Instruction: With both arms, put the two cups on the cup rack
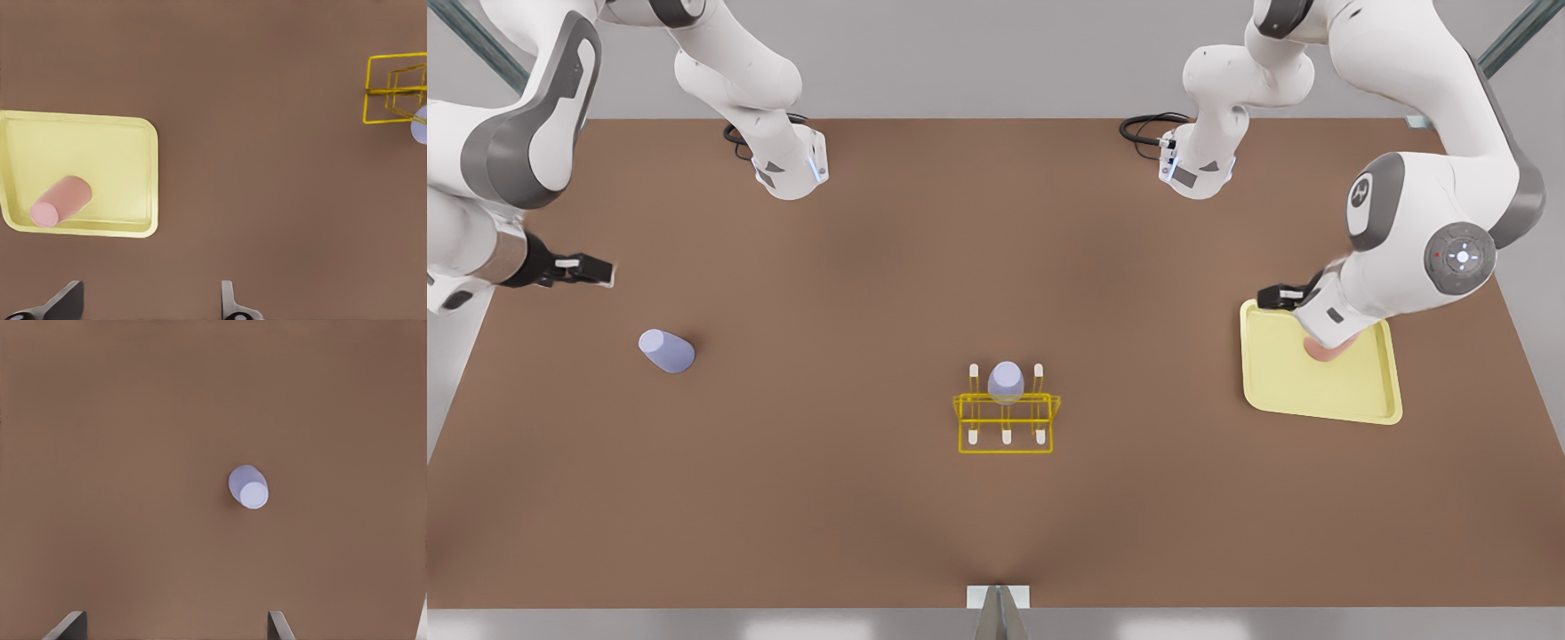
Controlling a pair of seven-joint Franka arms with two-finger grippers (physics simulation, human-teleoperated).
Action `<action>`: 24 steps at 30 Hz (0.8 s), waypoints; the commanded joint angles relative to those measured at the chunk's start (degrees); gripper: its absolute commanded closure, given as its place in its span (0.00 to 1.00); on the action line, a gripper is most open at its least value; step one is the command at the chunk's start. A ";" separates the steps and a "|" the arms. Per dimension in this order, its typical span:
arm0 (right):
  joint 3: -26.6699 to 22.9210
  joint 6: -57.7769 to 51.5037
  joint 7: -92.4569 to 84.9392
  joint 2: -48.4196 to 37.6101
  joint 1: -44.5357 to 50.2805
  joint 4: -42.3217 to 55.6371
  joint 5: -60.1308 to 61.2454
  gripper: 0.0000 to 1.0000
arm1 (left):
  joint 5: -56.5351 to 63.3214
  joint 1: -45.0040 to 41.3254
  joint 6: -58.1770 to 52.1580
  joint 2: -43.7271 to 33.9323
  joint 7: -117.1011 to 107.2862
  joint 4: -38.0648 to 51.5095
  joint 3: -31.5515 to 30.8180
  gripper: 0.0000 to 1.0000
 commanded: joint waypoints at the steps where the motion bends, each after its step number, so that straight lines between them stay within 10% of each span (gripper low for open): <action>1: 0.00 6.65 -6.34 -0.13 -0.02 -0.09 -0.05 0.00 | -0.34 -0.02 6.71 -0.05 -1.32 0.08 0.09 0.00; 8: -0.97 25.71 -9.67 15.08 -7.75 -2.98 -3.21 0.00 | -4.03 7.18 33.43 1.62 22.31 -19.96 9.93 0.00; 18: -0.79 59.11 -9.85 11.39 -10.21 -30.32 -0.31 0.00 | -1.48 12.63 56.54 3.29 56.68 -38.24 14.24 0.00; 24: -0.88 61.66 -9.85 9.80 -10.21 -37.70 -0.23 0.00 | -1.39 13.95 62.35 4.52 56.69 -43.16 14.68 0.00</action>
